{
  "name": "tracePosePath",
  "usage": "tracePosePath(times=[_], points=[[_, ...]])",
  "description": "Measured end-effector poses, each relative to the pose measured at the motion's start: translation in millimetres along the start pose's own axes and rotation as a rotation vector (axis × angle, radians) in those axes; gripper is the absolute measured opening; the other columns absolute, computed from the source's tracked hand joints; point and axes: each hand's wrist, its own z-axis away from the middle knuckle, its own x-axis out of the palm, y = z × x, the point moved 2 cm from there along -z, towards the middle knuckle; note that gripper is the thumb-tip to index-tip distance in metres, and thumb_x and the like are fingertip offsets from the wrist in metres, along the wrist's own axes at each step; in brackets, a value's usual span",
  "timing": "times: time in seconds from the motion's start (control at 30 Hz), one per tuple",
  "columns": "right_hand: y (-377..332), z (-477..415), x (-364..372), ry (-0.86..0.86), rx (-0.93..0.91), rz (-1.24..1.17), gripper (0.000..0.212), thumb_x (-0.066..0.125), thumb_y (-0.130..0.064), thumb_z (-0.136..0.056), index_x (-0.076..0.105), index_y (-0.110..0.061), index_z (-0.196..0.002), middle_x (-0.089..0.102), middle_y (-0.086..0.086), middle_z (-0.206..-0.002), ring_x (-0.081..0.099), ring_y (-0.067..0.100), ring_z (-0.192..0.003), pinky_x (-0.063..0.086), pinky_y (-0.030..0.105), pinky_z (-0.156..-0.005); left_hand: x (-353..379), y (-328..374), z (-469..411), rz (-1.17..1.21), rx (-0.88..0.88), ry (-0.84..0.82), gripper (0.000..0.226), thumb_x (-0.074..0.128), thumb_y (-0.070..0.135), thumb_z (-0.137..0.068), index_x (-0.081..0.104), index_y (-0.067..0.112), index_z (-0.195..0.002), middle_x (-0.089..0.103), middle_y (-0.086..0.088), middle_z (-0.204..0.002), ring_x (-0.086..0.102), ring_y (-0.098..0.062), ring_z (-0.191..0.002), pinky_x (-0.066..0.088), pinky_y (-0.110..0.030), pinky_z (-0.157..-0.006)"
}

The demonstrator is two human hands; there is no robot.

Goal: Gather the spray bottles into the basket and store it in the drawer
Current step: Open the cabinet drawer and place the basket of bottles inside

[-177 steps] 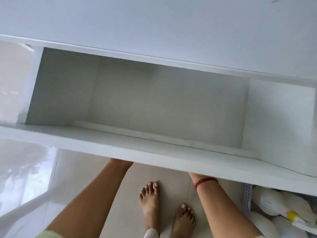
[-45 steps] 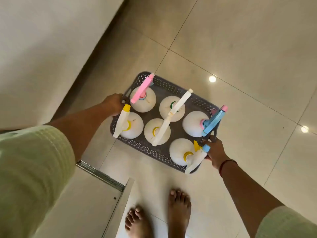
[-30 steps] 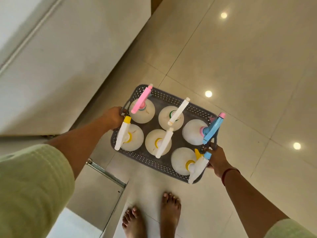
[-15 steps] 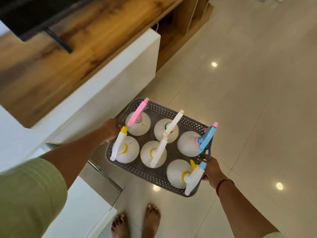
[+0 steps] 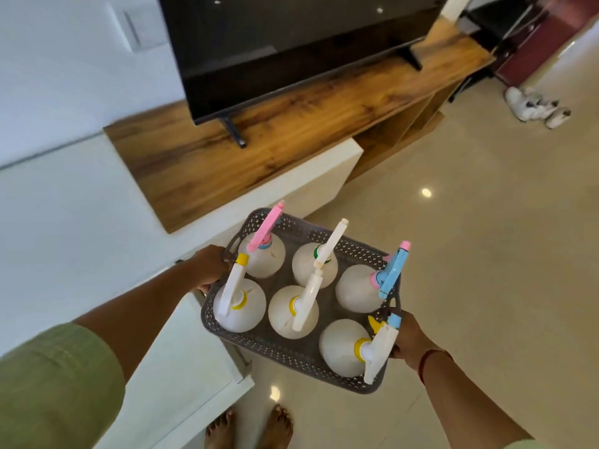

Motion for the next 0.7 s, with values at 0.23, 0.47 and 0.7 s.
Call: tracePosePath(times=[0.23,0.47,0.7], points=[[-27.2,27.5,76.4,-0.140,-0.061,0.187,0.009,0.054,-0.009,-0.094,0.059,-0.006,-0.101,0.062,0.014,-0.081,0.061,0.027,-0.067,0.051,0.024,-0.039,-44.5,-104.5,40.7,0.178,-0.117,0.106,0.026,0.047,0.003,-0.094,0.060,0.010,-0.116,0.064,-0.018,-0.103,0.065,-0.029,-0.086,0.060,-0.040,-0.065],[-43.8,51.8,164.5,-0.230,-0.111,0.412,0.008,0.053,-0.012,-0.094,0.061,-0.011,-0.092,0.064,0.014,-0.080,0.063,0.026,-0.065,0.053,0.028,-0.046,-71.5,-211.7,92.1,0.403,-0.249,0.187,0.024,0.055,0.008,-0.093,0.061,0.010,-0.116,0.064,-0.013,-0.094,0.061,-0.024,-0.078,0.056,-0.032,-0.059],[-44.2,83.1,257.3,-0.350,-0.149,0.532,0.018,0.046,-0.010,-0.096,0.059,-0.017,-0.087,0.064,0.009,-0.078,0.062,0.023,-0.066,0.049,0.022,-0.037,-67.8,-314.6,136.2,0.615,-0.358,0.247,0.032,0.048,0.006,-0.096,0.055,0.012,-0.127,0.061,-0.015,-0.100,0.056,-0.023,-0.086,0.054,-0.038,-0.076]])
